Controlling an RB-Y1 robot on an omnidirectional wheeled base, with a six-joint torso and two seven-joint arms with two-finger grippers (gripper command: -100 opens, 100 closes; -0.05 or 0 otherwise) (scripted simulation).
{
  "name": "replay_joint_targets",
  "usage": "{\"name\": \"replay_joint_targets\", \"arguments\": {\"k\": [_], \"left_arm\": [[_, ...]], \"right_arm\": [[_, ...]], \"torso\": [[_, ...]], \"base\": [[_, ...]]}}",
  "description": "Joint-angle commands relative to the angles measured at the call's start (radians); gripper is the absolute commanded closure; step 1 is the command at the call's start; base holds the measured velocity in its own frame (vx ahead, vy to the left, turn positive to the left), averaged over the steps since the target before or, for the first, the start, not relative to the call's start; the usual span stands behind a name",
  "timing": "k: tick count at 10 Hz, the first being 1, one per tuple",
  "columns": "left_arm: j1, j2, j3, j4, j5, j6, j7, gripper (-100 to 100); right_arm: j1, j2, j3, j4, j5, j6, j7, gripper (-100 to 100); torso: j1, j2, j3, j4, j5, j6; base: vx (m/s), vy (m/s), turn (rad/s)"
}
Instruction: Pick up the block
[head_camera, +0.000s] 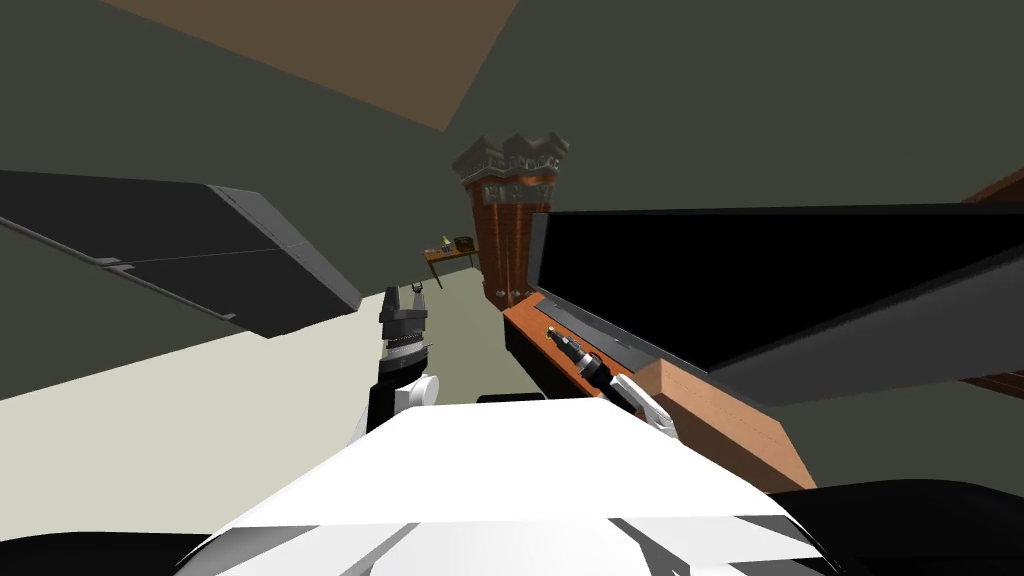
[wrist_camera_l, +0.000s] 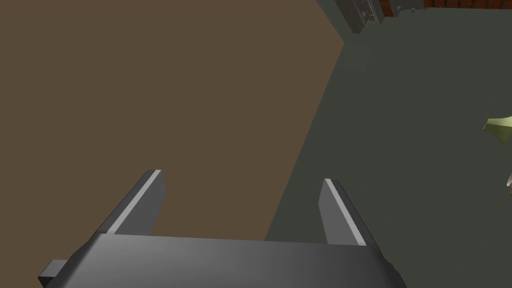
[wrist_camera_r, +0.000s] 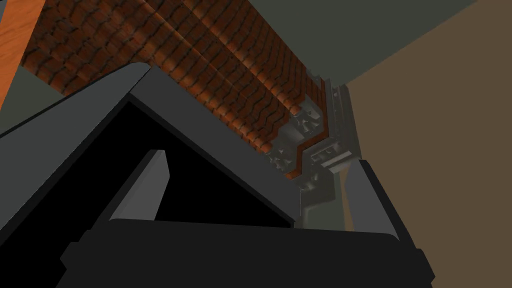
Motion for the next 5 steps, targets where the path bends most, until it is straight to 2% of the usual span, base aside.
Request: {"name": "replay_joint_targets", "arguments": {"k": [1, 2, 4, 5], "left_arm": [[0.000, 0.000, 0.000, 0.000, 0.000, 0.000, 0.000, 0], [0.000, 0.000, 0.000, 0.000, 0.000, 0.000, 0.000, 0], [0.000, 0.000, 0.000, 0.000, 0.000, 0.000, 0.000, 0], [0.000, 0.000, 0.000, 0.000, 0.000, 0.000, 0.000, 0]], "right_arm": [[-0.020, -0.027, 0.032, 0.050, 0.050, -0.003, -0.008, -100], [-0.020, -0.027, 0.032, 0.081, 0.050, -0.003, -0.008, -100], [-0.039, -0.078, 0.081, 0.170, 0.121, -0.017, -0.023, -100], [-0.039, -0.078, 0.081, 0.207, 0.133, -0.017, -0.023, -100]], "torso": [[0.000, 0.000, 0.000, 0.000, 0.000, 0.000], [0.000, -0.001, 0.000, 0.000, 0.000, -0.001], [0.000, -0.001, -0.001, 0.000, 0.000, -0.001], [0.000, -0.002, -0.001, 0.000, 0.000, -0.001]], "base": [[0.045, 0.013, 0.192], [0.039, 0.008, 0.150], [0.061, 0.009, 0.344], [0.059, -0.006, 0.134]]}}
